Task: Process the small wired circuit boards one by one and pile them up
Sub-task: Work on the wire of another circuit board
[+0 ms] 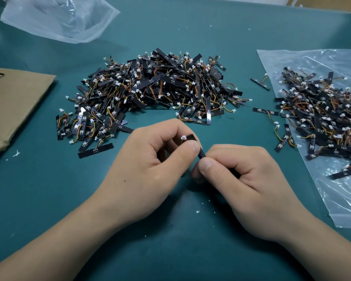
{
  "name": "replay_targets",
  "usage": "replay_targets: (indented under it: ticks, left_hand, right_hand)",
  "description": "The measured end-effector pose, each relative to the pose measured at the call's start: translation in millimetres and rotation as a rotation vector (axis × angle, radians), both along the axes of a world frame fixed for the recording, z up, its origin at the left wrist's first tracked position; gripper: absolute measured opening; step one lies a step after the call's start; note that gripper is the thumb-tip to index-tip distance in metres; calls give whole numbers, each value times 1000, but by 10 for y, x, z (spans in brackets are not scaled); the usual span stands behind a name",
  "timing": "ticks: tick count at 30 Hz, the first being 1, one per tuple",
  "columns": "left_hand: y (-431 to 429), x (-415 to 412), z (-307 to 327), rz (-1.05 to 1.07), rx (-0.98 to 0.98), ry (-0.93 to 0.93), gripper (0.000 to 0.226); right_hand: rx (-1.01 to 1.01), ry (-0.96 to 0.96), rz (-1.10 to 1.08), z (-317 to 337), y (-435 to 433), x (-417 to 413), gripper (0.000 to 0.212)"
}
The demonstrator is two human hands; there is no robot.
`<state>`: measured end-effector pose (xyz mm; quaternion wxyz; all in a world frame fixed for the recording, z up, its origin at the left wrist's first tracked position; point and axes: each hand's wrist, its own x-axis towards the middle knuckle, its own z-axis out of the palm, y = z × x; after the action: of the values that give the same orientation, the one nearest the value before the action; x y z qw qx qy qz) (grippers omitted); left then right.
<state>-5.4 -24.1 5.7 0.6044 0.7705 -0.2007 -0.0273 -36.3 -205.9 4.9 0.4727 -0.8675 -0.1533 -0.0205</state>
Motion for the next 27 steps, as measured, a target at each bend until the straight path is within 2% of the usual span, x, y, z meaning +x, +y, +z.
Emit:
replay_targets:
  ticks: [22,27]
  left_hand:
    - [-1,2,12,-15,-16,29,17]
    - [-7,-8,9,-14,45,5,17]
  right_hand:
    - [-12,9,18,-12,-4,-5,34]
    - [-12,30,5,-22,-25,-10,32]
